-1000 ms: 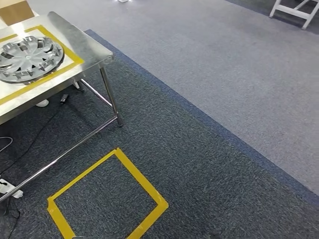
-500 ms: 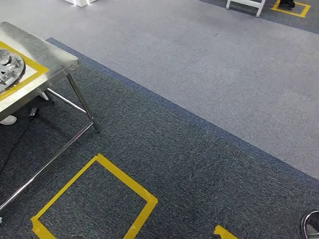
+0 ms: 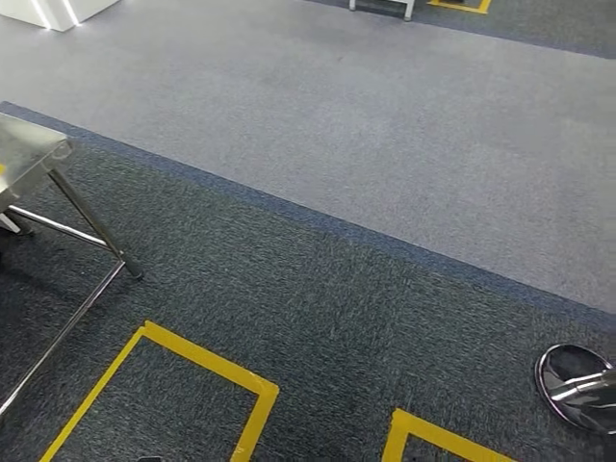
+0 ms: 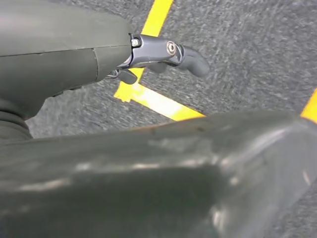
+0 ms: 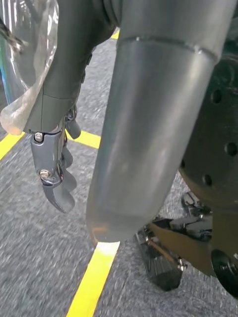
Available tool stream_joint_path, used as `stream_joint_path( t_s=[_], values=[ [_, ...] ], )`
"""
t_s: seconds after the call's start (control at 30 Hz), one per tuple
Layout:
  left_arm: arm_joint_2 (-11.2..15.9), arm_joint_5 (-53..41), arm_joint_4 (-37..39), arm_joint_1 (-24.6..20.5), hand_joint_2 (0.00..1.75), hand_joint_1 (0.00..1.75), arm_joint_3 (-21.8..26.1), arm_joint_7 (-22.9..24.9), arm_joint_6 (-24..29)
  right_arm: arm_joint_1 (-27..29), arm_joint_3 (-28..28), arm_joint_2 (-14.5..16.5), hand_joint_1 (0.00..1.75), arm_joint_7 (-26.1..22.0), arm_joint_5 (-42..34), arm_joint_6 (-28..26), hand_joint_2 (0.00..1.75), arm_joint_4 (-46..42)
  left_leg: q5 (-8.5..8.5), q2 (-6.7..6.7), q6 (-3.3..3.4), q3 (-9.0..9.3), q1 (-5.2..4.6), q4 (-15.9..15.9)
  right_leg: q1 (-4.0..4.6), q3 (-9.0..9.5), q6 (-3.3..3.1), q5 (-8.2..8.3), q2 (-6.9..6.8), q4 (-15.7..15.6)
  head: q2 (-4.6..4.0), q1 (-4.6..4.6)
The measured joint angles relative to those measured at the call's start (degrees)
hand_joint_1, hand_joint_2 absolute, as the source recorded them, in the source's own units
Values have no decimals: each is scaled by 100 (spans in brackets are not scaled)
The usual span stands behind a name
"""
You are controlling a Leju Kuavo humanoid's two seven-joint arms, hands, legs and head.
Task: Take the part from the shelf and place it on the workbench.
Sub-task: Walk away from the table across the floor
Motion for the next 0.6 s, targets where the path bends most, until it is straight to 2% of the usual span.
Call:
stream_joint_path(
  t_s=[0.03, 0.07, 0.1, 0.13, 0.17, 0.2, 0.23, 0.27, 0.3, 0.33, 0.4, 0.43, 0.47, 0.53, 0.57, 0.6],
  values=[
    [-3, -10, 0, 4, 0, 0, 2, 1, 0, 8, -24, 1, 0, 1, -14, 1, 0, -2, 12, 57, 28, -9, -2, -14, -15, -44, 44, 20, 53, -3, 0, -1],
    [-5, -16, 0, 1, 0, 0, 5, 2, 0, 21, -56, 3, 0, 1, -38, 1, 0, -3, 35, 123, 64, -7, -1, -34, -19, -86, 75, 10, 24, 19, 0, 3],
    [-10, -20, 0, -8, 0, 0, 7, 0, -2, 27, -103, 8, 0, 1, -79, 2, 0, -5, 59, 194, 105, -9, 5, -56, -15, -157, 100, -63, -84, 122, 0, 18],
    [-13, -23, 0, -18, 0, 0, 10, -3, -10, 27, -158, 15, 0, -1, -125, 3, 0, -11, 81, 275, 142, -14, 10, -78, -8, -276, 116, -202, -241, 346, 0, 39],
    [-13, -25, 0, -24, 0, 0, 13, -9, -24, 21, -215, 27, 0, -4, -170, 4, 0, -21, 90, 361, 161, -20, 0, -82, -2, -425, 123, -393, -429, 678, 0, 59],
    [-12, -23, 0, -18, 0, 0, 16, -18, -44, 13, -271, 43, 0, -8, -206, 5, 0, -32, 92, 450, 173, -30, -11, -82, -1, -598, 133, -592, -555, 1066, 0, 75],
    [-7, -20, 0, -7, 0, 0, 22, -26, -66, 11, -318, 58, 0, -10, -229, 4, 0, -42, 91, 550, 176, -39, -21, -81, -5, -735, 143, -729, -620, 1396, 0, 79],
    [-3, -17, 0, 1, 0, 0, 31, -32, -84, 15, -362, 74, 0, -11, -244, 2, 0, -49, 90, 646, 176, -45, -27, -80, -8, -791, 152, -771, -657, 1568, 0, 78],
    [0, -15, 0, 3, 0, 0, 41, -37, -96, 21, -402, 85, 0, -11, -255, 1, 0, -52, 88, 736, 174, -49, -29, -79, -12, -734, 157, -710, -690, 1526, 0, 80],
    [1, -14, 0, 0, 0, 0, 50, -39, -103, 26, -437, 92, 0, -13, -264, 1, 0, -56, 84, 817, 168, -46, -30, -78, -14, -554, 158, -566, -747, 1259, 0, 80],
    [-2, -13, 0, -12, 0, 0, 63, -43, -105, 20, -498, 100, 0, -36, -280, 19, 0, -78, 64, 951, 132, -26, -45, -69, 4, -53, 139, -300, -1003, 455, 0, 86],
    [-2, -11, 0, -14, 0, 0, 72, -45, -105, 12, -524, 106, 0, -71, -288, 48, 0, -97, 54, 1008, 104, -18, -59, -61, 19, 126, 109, -238, -1103, 162, 0, 82],
    [-4, -10, 0, -16, 0, 0, 83, -48, -105, 8, -552, 112, 0, -122, -297, 98, 0, -116, 47, 1062, 75, -9, -74, -54, 36, 213, 77, -229, -1159, 13, 0, 80],
    [-17, -6, 0, -23, 0, 0, 106, -60, -103, 18, -608, 119, 0, -244, -303, 218, 0, -139, 41, 1170, 17, 14, -80, -54, 55, 188, 1, -231, -1064, -22, 0, 74],
    [-26, -5, 0, -28, 0, 0, 114, -65, -101, 29, -636, 120, 0, -310, -295, 274, 0, -146, 13, 1161, -18, 26, -68, -37, 49, 184, -33, -220, -1006, -31, 0, 75],
    [-36, -4, 0, -29, 0, 0, 122, -71, -99, 36, -663, 120, 0, -382, -277, 315, 0, -154, -66, 1068, -50, 9, -52, 38, 41, 182, -73, -205, -945, -44, 0, 68]
  ],
)
